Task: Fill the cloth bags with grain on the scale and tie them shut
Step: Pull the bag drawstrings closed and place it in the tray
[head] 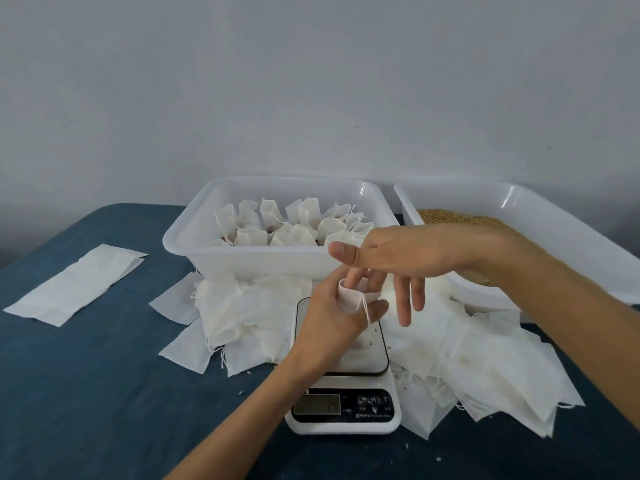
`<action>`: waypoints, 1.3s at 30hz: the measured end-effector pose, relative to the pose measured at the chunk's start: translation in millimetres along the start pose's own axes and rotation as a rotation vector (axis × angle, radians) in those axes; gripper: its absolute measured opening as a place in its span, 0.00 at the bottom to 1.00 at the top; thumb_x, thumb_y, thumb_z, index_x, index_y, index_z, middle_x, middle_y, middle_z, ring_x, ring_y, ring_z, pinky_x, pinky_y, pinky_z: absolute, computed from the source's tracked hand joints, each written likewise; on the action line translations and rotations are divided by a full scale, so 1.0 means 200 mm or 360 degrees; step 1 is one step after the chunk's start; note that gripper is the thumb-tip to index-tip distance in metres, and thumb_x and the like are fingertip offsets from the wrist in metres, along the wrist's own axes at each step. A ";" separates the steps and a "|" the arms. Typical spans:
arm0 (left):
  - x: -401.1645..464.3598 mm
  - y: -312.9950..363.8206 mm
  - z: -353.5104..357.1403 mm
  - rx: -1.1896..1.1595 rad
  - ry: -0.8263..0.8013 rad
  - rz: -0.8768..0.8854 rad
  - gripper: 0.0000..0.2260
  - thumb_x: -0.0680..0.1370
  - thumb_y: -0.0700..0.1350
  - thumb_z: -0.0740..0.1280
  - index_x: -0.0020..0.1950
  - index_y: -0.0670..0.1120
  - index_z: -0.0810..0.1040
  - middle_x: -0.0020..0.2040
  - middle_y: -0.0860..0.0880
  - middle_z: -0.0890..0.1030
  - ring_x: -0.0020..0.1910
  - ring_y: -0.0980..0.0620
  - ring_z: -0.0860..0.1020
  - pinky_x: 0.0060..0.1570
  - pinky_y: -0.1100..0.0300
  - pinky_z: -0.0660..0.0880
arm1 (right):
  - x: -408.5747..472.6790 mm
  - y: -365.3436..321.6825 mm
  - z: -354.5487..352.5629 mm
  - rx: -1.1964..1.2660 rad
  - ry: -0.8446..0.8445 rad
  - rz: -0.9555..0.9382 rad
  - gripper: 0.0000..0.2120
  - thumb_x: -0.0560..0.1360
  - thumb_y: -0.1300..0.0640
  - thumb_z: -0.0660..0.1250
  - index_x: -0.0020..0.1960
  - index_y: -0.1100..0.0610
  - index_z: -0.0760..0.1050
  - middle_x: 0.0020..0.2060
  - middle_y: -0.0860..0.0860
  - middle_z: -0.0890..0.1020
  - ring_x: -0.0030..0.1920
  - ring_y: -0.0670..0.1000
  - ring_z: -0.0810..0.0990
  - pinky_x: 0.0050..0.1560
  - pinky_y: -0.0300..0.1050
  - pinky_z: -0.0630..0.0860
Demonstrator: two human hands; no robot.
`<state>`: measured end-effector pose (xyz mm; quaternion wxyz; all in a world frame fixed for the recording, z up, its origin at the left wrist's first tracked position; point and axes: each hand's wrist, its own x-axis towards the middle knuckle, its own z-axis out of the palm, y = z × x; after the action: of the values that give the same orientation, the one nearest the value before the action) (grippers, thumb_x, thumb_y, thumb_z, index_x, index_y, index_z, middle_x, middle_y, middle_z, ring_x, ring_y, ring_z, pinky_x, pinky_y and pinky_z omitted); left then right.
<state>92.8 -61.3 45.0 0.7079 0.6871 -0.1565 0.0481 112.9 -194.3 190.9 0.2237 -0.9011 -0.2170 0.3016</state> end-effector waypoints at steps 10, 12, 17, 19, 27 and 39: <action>0.05 0.03 0.01 -0.0044 -0.0053 -0.0024 0.12 0.70 0.41 0.75 0.52 0.41 0.81 0.43 0.46 0.83 0.43 0.51 0.80 0.46 0.56 0.77 | -0.16 0.42 -0.30 -0.0035 0.0937 0.0076 0.22 0.75 0.32 0.65 0.44 0.50 0.84 0.40 0.46 0.87 0.33 0.51 0.86 0.32 0.38 0.77; 0.05 0.02 0.00 -0.0028 -0.0030 -0.0032 0.12 0.70 0.42 0.76 0.51 0.42 0.81 0.42 0.45 0.83 0.42 0.50 0.80 0.46 0.53 0.77 | -0.18 0.68 -0.34 -0.0351 0.0963 0.0433 0.15 0.74 0.41 0.72 0.50 0.51 0.83 0.47 0.47 0.87 0.43 0.49 0.84 0.44 0.42 0.78; 0.06 -0.01 -0.02 0.0064 0.0020 -0.0027 0.10 0.69 0.44 0.78 0.47 0.45 0.81 0.46 0.45 0.84 0.47 0.42 0.83 0.50 0.44 0.79 | -0.13 1.11 -0.26 -0.0583 0.0617 0.0932 0.19 0.73 0.43 0.75 0.57 0.55 0.81 0.54 0.50 0.84 0.51 0.50 0.81 0.55 0.46 0.78; 0.06 -0.01 -0.03 0.0057 0.0020 -0.0029 0.10 0.70 0.43 0.78 0.47 0.45 0.81 0.46 0.45 0.85 0.47 0.43 0.83 0.46 0.47 0.80 | -0.09 1.20 -0.23 -0.0564 0.0639 0.0949 0.15 0.75 0.46 0.74 0.55 0.55 0.82 0.52 0.51 0.84 0.51 0.51 0.81 0.57 0.48 0.79; 0.06 0.01 -0.05 -0.0015 0.0049 -0.0063 0.08 0.70 0.43 0.77 0.46 0.49 0.83 0.43 0.45 0.84 0.43 0.52 0.82 0.45 0.56 0.80 | -0.03 1.32 -0.28 -0.0496 0.1031 0.0788 0.09 0.74 0.50 0.75 0.50 0.55 0.84 0.47 0.53 0.85 0.46 0.52 0.81 0.52 0.51 0.79; 0.06 0.03 -0.06 -0.0070 0.0050 -0.0083 0.08 0.70 0.42 0.77 0.47 0.48 0.82 0.41 0.49 0.83 0.43 0.53 0.81 0.44 0.62 0.77 | 0.18 1.30 -0.46 -0.1056 0.1166 0.1038 0.05 0.77 0.67 0.65 0.52 0.64 0.78 0.43 0.56 0.76 0.47 0.59 0.80 0.41 0.48 0.73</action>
<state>103.3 -51.0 54.3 0.7262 0.6744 -0.1285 0.0369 265.2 -409.6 102.3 -0.1141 -0.9884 0.0798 -0.0600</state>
